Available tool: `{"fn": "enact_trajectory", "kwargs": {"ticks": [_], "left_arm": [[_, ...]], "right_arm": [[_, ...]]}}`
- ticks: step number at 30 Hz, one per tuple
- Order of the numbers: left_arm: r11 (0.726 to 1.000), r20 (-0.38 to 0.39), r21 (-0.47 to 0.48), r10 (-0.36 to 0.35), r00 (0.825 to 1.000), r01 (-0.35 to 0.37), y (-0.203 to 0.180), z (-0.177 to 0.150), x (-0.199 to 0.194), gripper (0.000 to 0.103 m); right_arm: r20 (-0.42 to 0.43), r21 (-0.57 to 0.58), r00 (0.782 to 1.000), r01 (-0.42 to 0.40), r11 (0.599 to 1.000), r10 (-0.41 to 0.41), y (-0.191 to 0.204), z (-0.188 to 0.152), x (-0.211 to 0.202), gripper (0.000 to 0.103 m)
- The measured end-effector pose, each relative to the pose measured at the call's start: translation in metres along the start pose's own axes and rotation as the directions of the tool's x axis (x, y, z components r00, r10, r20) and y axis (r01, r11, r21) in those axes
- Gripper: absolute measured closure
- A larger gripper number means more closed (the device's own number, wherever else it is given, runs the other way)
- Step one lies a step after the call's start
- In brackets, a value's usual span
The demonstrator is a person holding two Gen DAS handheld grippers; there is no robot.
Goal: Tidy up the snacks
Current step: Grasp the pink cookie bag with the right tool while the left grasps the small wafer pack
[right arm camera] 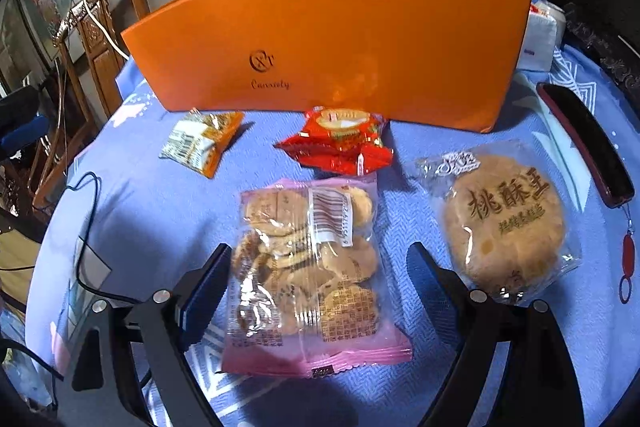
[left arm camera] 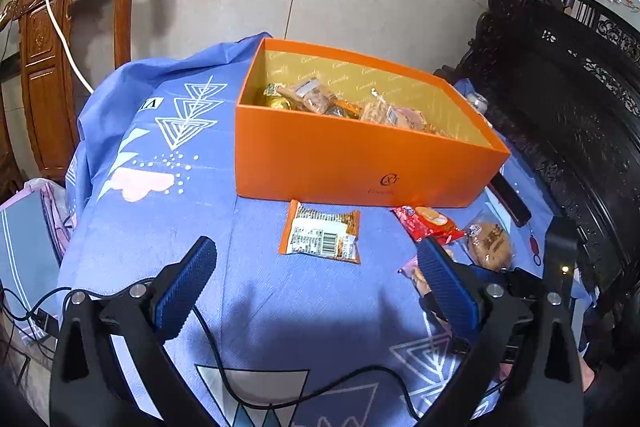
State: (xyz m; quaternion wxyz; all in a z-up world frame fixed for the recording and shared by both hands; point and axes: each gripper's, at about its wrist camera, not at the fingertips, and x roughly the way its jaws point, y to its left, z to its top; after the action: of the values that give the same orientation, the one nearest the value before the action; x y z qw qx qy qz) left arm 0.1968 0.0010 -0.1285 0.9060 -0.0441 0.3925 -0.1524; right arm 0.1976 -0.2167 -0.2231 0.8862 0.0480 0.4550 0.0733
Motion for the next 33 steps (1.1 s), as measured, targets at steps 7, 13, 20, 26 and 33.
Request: {"fn": "enact_trajectory", "kwargs": {"ticks": [7,13,20,26,33], "left_arm": [[1.000,-0.017,0.014,0.006,1.000,-0.006,-0.001,-0.002,0.006,0.004],[1.000,-0.028,0.025,0.014,1.000,-0.014,-0.003,-0.004,0.012,0.004],[0.999,-0.056,0.032,0.018,0.998,-0.016,-0.005,-0.006,0.025,0.004],[0.999,-0.109,0.038,0.034,0.993,-0.030,-0.014,-0.001,0.071,0.004],[0.995,-0.201,0.034,0.100,0.974,-0.096,-0.016,0.005,0.138,0.004]], "right_arm": [[0.003,-0.019,1.000,0.019,1.000,-0.019,0.004,-0.002,0.000,0.015],[0.009,-0.062,0.998,0.064,0.996,-0.063,0.015,-0.004,0.004,0.016],[0.037,-0.090,0.996,0.087,0.992,-0.084,0.014,-0.008,-0.004,0.051],[0.054,-0.072,0.997,0.058,0.996,-0.054,0.007,-0.021,-0.016,0.054],[0.065,-0.054,0.997,0.036,0.998,-0.032,0.002,-0.027,-0.019,0.052]]}}
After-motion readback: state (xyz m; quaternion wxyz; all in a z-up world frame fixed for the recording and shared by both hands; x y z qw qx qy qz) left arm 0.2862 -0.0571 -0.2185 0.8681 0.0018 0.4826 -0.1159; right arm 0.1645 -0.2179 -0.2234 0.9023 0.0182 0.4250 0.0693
